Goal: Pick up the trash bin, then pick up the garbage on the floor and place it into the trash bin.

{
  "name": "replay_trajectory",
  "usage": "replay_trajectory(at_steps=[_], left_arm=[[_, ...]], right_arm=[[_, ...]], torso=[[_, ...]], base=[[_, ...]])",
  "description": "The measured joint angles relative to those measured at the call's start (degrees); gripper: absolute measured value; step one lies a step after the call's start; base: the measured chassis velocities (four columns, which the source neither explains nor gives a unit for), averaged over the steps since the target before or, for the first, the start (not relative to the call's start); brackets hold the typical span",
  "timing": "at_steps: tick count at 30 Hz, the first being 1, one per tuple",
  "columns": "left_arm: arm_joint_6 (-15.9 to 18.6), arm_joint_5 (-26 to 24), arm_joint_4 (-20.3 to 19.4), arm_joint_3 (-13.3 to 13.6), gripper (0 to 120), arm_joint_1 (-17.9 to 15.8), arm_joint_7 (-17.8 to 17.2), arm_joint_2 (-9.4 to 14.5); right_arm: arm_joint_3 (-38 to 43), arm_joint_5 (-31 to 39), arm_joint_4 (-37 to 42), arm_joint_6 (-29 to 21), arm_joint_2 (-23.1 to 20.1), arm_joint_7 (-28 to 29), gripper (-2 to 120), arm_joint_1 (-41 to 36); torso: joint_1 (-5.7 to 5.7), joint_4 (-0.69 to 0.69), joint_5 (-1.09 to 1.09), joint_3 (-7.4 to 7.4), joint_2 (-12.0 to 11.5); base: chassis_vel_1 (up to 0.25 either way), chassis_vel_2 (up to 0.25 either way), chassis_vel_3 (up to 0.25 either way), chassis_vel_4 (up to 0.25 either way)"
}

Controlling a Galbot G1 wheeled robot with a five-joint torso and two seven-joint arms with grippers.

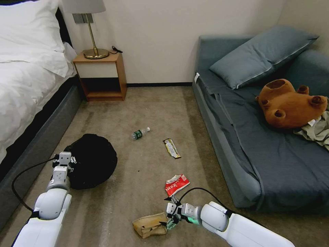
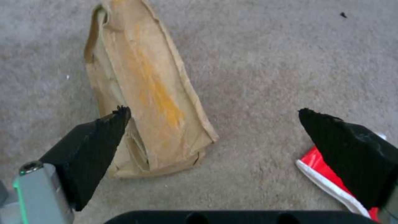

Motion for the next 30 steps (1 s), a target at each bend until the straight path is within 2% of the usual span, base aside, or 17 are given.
replay_trajectory(at_steps=[8, 24, 30], left_arm=[[0.6, 0.2, 0.6, 0.7, 5, -1.4, -0.4, -0.6], [0.6, 0.2, 1.6, 0.8, 5, -1.9, -0.4, -0.9], [0.5, 0.2, 1.4, 1.1, 5, -1.5, -0.4, -1.0]], right_arm=[[-3.3, -1.2, -3.0, 1.4, 1.6, -0.5, 100, 2.8], [-7.0, -2.5, -6.0, 2.0, 4.0, -0.7, 100, 3.7], [-7.9, -3.2, -11.0, 2.7, 6.3, -0.6, 98, 5.6]], torso=[[0.0, 0.0, 0.0, 0.0, 0.0], [0.0, 0.01, 0.0, 0.0, 0.0], [0.0, 0.01, 0.0, 0.0, 0.0]], base=[[0.0, 0.0, 0.0, 0.0], [0.0, 0.0, 0.0, 0.0], [0.0, 0.0, 0.0, 0.0]])
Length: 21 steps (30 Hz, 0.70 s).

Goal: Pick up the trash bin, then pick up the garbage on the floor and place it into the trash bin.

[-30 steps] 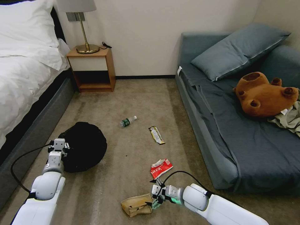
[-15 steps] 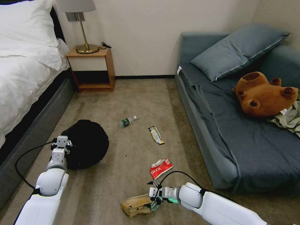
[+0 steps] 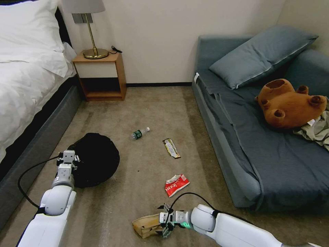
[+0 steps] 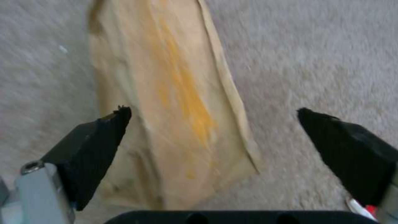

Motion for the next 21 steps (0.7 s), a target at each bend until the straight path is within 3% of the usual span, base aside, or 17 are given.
replay_trajectory(at_steps=[21], left_arm=[[0.0, 0.3, -1.1, -0.1, 5, 1.0, 0.0, -0.5]], right_arm=[[1.5, -2.6, -2.3, 2.4, -0.5, -1.5, 23, -0.9]], torso=[[0.0, 0.0, 0.0, 0.0, 0.0]], base=[[0.0, 0.0, 0.0, 0.0]])
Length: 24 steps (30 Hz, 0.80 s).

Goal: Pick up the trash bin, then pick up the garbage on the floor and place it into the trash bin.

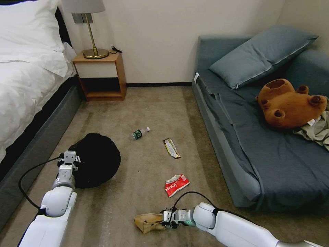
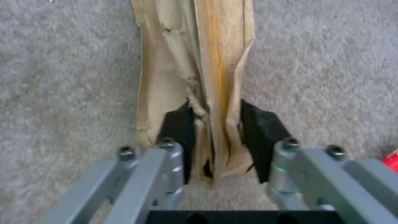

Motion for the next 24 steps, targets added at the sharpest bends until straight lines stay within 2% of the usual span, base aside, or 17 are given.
replay_trajectory(at_steps=[1, 2, 4, 7, 16, 24], left_arm=[[0.0, 0.0, -0.1, 0.0, 5, 0.2, 0.0, -0.1], [0.0, 0.0, -0.1, 0.0, 5, 0.2, 0.0, -0.1], [-0.1, 0.1, -0.3, -0.1, 5, 0.5, 0.0, -0.1], [-0.1, 0.2, -0.5, -0.2, 5, 0.8, 0.0, -0.2], [-0.1, 0.2, -1.3, -0.1, 5, 1.3, -0.1, -0.2], [0.0, 0.0, -2.1, 1.3, 5, 1.0, -0.1, 0.0]], right_arm=[[0.3, 0.0, 0.2, 0.1, -0.4, 0.0, 17, -0.2], [0.3, 0.0, 0.2, 0.1, -0.4, 0.0, 17, -0.2], [0.8, -0.1, 0.5, 0.2, -0.8, 0.0, 7, -0.5], [1.6, -0.2, 1.0, 0.3, -1.4, 0.0, 0, -0.8], [7.9, -0.6, 6.0, 1.0, -4.8, -0.1, 0, -1.4], [13.5, 2.0, 15.1, 1.4, -10.3, -0.6, 0, 4.6]], torso=[[0.0, 0.0, 0.0, 0.0, 0.0], [0.0, 0.0, 0.0, 0.0, 0.0], [0.0, 0.0, 0.0, 0.0, 0.0], [0.0, 0.0, 0.0, 0.0, 0.0], [0.0, -0.01, 0.0, 0.0, 0.0], [0.0, 0.0, 0.0, 0.0, 0.0]], base=[[0.0, 0.0, 0.0, 0.0], [0.0, 0.0, 0.0, 0.0], [0.0, 0.0, 0.0, 0.0], [0.0, 0.0, 0.0, 0.0], [0.0, 0.0, 0.0, 0.0], [0.0, 0.0, 0.0, 0.0]])
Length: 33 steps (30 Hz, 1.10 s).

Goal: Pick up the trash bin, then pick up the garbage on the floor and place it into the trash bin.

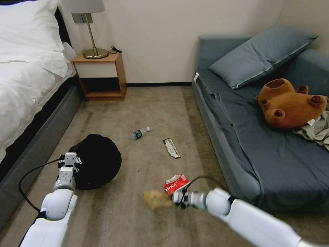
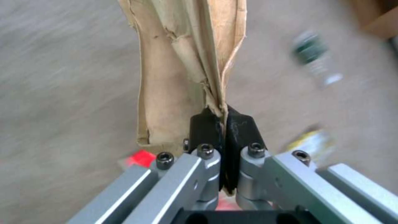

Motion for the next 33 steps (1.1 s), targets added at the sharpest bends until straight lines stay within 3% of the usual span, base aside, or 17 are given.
replay_trajectory(at_steps=[7, 15, 17, 24, 26, 27, 33], left_arm=[[0.3, 0.0, -1.4, 2.3, 5, -0.7, 0.0, -0.5], [0.4, 0.1, -2.0, 2.5, 5, -0.7, 0.2, -0.9], [0.3, 0.5, -3.2, 2.9, 5, -0.2, 0.3, -1.1], [0.4, 1.1, -6.5, 4.0, 5, 0.6, 0.3, -1.5], [0.5, 1.1, -7.4, 4.0, 5, 0.8, 0.3, -1.5], [0.5, 1.2, -7.6, 4.0, 5, 1.2, 0.2, -1.5], [0.4, 1.3, -8.3, 3.6, 5, 2.9, 0.2, -1.6]], right_arm=[[-0.7, 4.2, 6.7, -1.8, -2.1, -1.5, 0, 9.4], [-4.1, 8.0, 7.1, -4.4, 0.6, -3.2, 0, 19.7], [-6.7, 10.4, 5.7, -5.4, 2.7, -3.1, 0, 24.7], [-10.9, 11.9, 0.6, -6.2, 7.8, -2.7, 0, 28.0], [-12.0, 12.3, -1.7, -6.4, 10.3, -2.4, 0, 28.3], [-13.1, 12.5, -4.5, -6.4, 13.8, -2.0, 0, 28.4], [-15.4, 12.0, -10.5, -6.3, 21.4, -0.4, 0, 27.6]], torso=[[0.0, -0.01, 0.0, 0.0, 0.0], [0.0, 0.01, 0.0, 0.0, 0.0], [0.0, 0.01, -0.02, 0.0, 0.0], [0.0, -0.01, 0.0, 0.0, 0.0], [0.0, 0.0, 0.0, 0.0, 0.0], [0.0, -0.02, -0.01, 0.0, 0.0], [0.0, 0.04, -0.01, 0.0, 0.0]], base=[[0.0, 0.0, 0.0, 0.0], [0.0, 0.0, 0.0, 0.0], [0.0, 0.0, 0.0, 0.0], [0.0, 0.0, 0.0, 0.0], [0.0, 0.0, 0.0, 0.0], [0.0, 0.0, 0.0, 0.0], [0.0, 0.0, 0.0, 0.0]])
